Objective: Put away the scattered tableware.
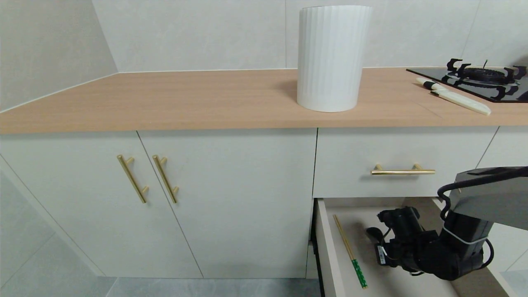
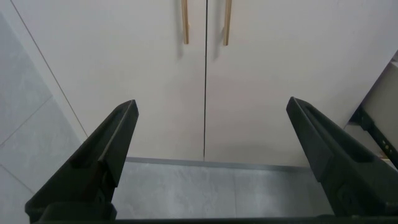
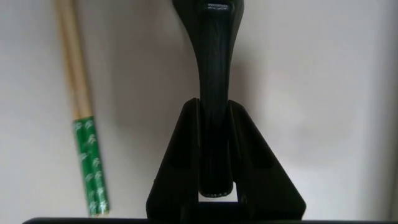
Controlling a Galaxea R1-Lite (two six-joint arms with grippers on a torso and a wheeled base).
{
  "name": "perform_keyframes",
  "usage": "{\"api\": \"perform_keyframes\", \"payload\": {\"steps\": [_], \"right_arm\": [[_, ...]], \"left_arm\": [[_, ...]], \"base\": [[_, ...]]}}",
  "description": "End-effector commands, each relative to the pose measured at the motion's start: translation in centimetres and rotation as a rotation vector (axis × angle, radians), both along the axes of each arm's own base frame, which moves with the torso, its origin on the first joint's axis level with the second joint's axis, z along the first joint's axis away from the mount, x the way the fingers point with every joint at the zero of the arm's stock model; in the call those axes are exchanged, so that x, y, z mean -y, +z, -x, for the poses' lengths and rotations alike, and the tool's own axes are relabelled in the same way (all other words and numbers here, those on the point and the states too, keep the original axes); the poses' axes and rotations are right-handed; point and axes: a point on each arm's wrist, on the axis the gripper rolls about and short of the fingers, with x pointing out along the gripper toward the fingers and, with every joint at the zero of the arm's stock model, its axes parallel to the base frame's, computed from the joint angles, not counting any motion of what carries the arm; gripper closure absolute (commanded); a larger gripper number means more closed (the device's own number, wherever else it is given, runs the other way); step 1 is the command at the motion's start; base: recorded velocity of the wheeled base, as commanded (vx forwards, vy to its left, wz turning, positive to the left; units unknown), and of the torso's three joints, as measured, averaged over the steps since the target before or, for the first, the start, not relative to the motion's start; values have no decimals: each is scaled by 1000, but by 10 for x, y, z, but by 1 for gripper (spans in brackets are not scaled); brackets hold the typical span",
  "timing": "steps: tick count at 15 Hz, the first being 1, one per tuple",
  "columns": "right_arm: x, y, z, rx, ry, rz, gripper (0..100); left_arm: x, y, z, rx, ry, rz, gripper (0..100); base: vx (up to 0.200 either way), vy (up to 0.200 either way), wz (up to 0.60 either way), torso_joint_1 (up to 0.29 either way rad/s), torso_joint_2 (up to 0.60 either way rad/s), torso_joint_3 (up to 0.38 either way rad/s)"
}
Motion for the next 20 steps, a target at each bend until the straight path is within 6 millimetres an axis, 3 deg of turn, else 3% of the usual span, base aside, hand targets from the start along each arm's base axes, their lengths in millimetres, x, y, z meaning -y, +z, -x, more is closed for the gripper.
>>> {"api": "perform_keyframes", "payload": {"steps": [1, 2, 3, 7, 11, 15, 17, 20], "right_arm": [[1, -1, -1, 0, -6, 2, 100], [1, 0, -1, 5, -7, 0, 100], [1, 1, -1, 6, -7, -1, 0], [3, 24, 5, 61, -8, -16, 0], [11, 103, 35, 224, -4, -60, 0], [22, 161, 79, 249, 6, -68, 0], [24, 173, 99, 231, 18, -67, 0], [30, 175, 119, 231, 20, -63, 0]], "left_arm": [[0, 0, 0, -1, 0, 1, 0], [0, 0, 0, -1, 0, 1, 0], [0, 0, 0, -1, 0, 1, 0], [0, 0, 0, -1, 0, 1, 0], [0, 0, 0, 1, 0, 1, 0], [0, 0, 0, -1, 0, 1, 0], [0, 0, 0, -1, 0, 1, 0], [0, 0, 0, 1, 0, 1, 0]], "base": [[0, 0, 0, 0, 0, 0], [0, 0, 0, 0, 0, 0], [0, 0, 0, 0, 0, 0], [0, 0, 0, 0, 0, 0], [0, 0, 0, 0, 0, 0], [0, 0, 0, 0, 0, 0], [0, 0, 0, 0, 0, 0], [0, 0, 0, 0, 0, 0]]}}
